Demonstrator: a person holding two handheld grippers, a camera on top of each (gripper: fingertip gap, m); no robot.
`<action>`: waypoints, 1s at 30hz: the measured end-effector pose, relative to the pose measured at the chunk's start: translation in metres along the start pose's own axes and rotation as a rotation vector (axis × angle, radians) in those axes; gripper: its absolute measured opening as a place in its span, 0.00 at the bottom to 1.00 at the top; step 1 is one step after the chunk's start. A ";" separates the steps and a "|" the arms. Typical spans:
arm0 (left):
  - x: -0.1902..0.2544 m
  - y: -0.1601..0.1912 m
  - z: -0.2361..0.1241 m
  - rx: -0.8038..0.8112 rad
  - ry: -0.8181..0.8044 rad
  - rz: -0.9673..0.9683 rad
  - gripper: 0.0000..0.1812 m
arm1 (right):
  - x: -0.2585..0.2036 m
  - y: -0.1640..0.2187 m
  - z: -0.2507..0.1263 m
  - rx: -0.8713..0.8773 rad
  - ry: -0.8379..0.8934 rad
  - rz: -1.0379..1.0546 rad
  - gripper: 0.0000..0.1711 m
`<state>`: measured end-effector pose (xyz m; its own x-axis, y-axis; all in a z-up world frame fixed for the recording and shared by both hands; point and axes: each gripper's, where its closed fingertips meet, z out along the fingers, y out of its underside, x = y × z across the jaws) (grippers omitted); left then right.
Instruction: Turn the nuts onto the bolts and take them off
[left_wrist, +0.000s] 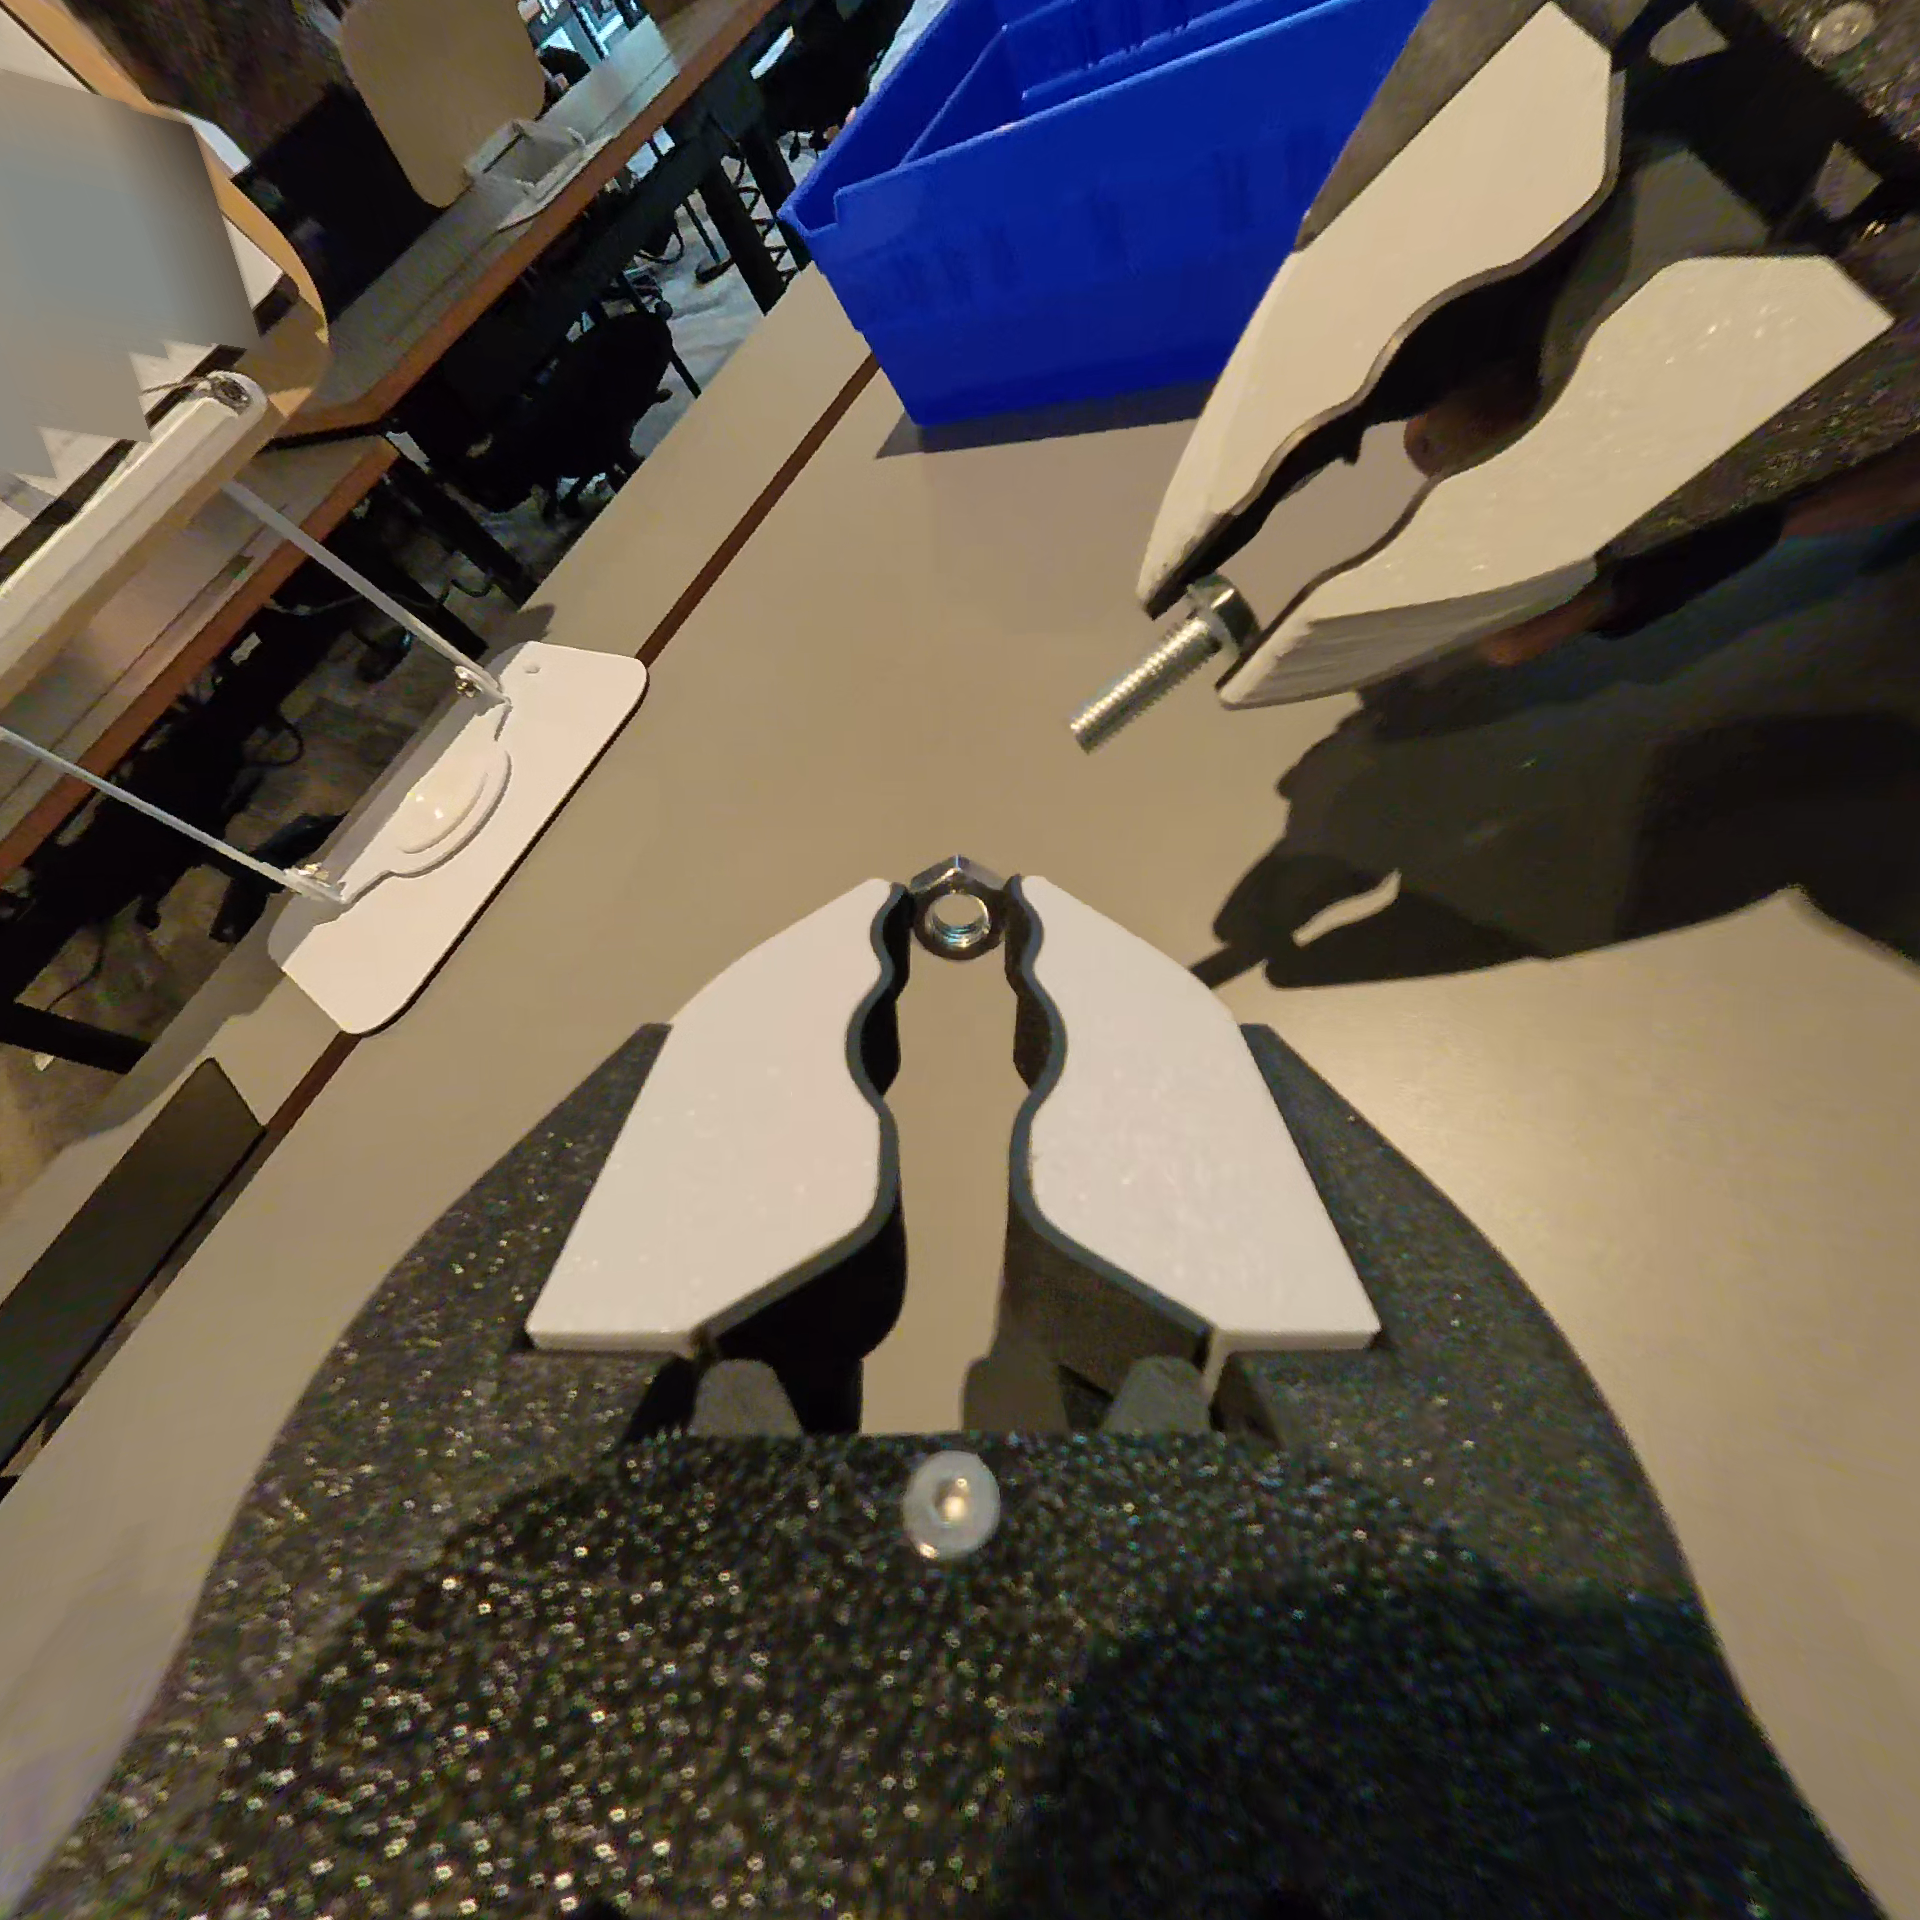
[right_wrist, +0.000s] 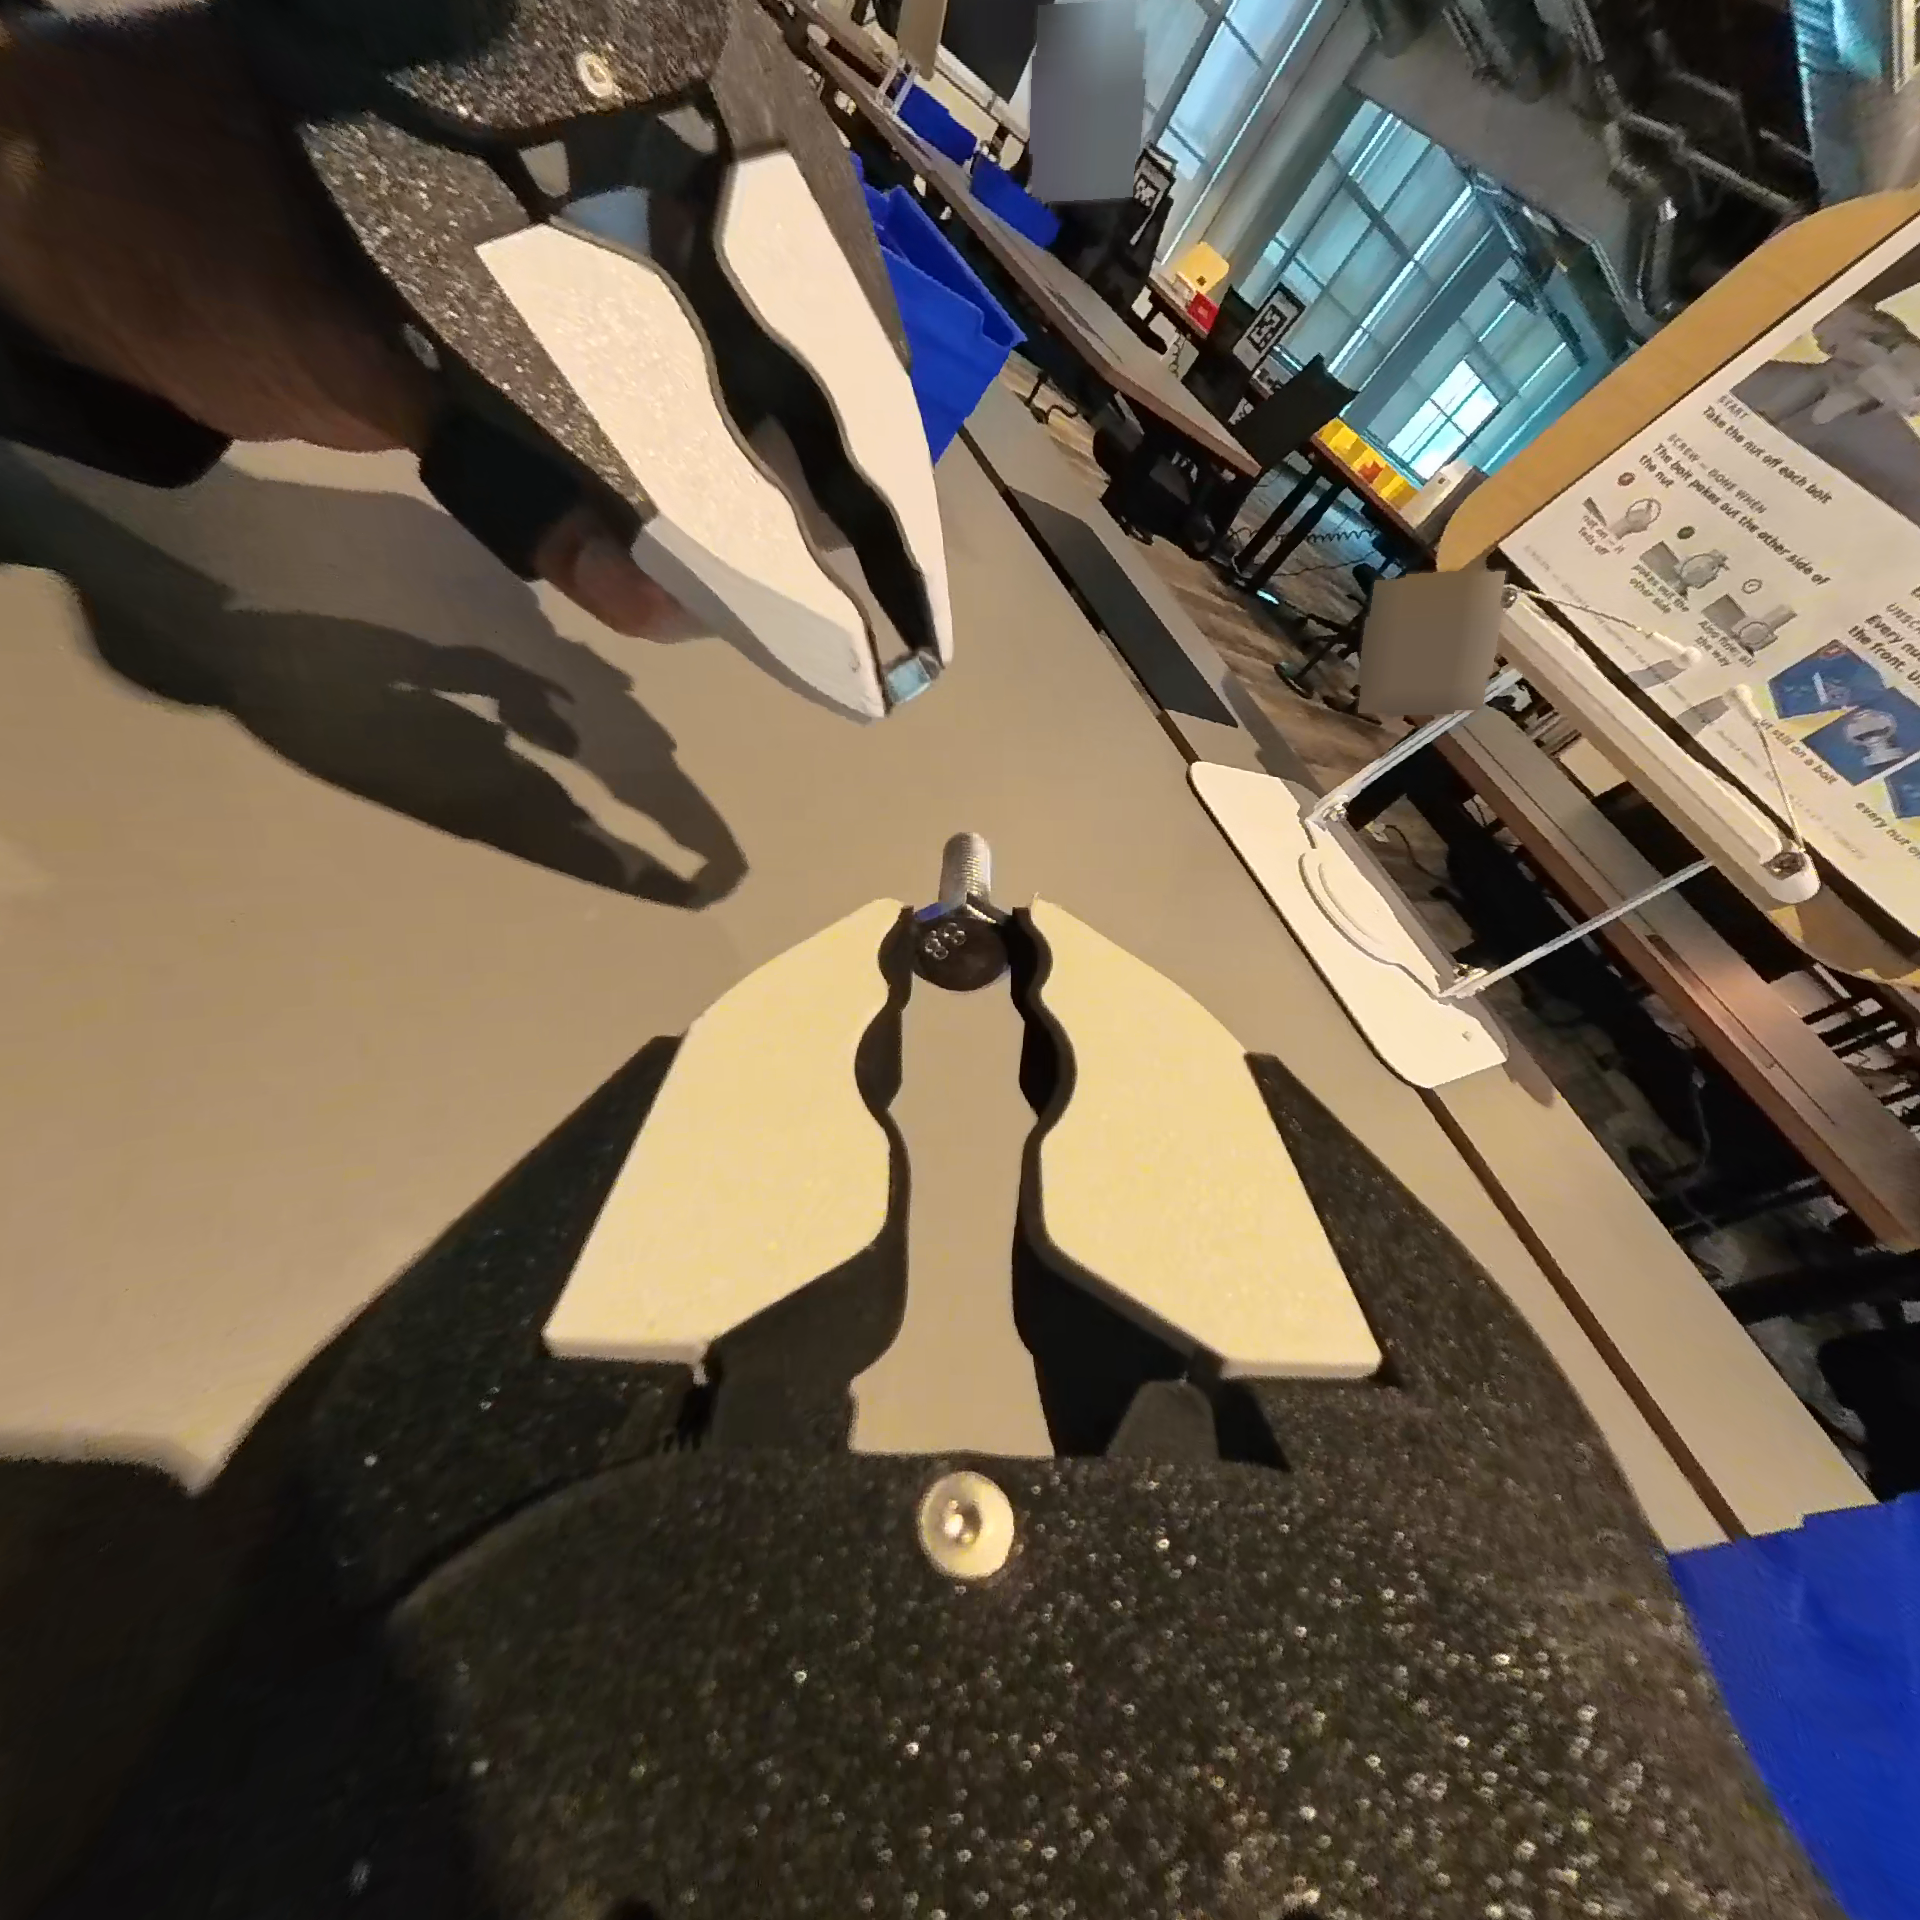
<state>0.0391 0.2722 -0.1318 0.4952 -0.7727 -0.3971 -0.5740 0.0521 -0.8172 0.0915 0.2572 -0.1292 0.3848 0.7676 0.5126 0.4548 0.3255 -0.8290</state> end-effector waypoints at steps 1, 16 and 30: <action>0.001 0.000 0.001 0.001 0.006 -0.003 0.09 | -0.001 -0.001 -0.001 0.004 -0.006 0.001 0.10; 0.050 -0.077 -0.059 0.664 0.615 -0.248 0.09 | -0.011 -0.069 -0.049 0.469 -0.356 0.328 0.10; 0.052 -0.077 -0.064 0.706 0.723 -0.309 0.09 | -0.025 -0.080 -0.053 0.451 -0.321 0.154 0.10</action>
<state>0.0674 0.1871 -0.0624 -0.0848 -0.9961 0.0235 0.1356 -0.0349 -0.9901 0.0882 0.1826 -0.0643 0.1241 0.9310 0.3434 -0.0016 0.3463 -0.9381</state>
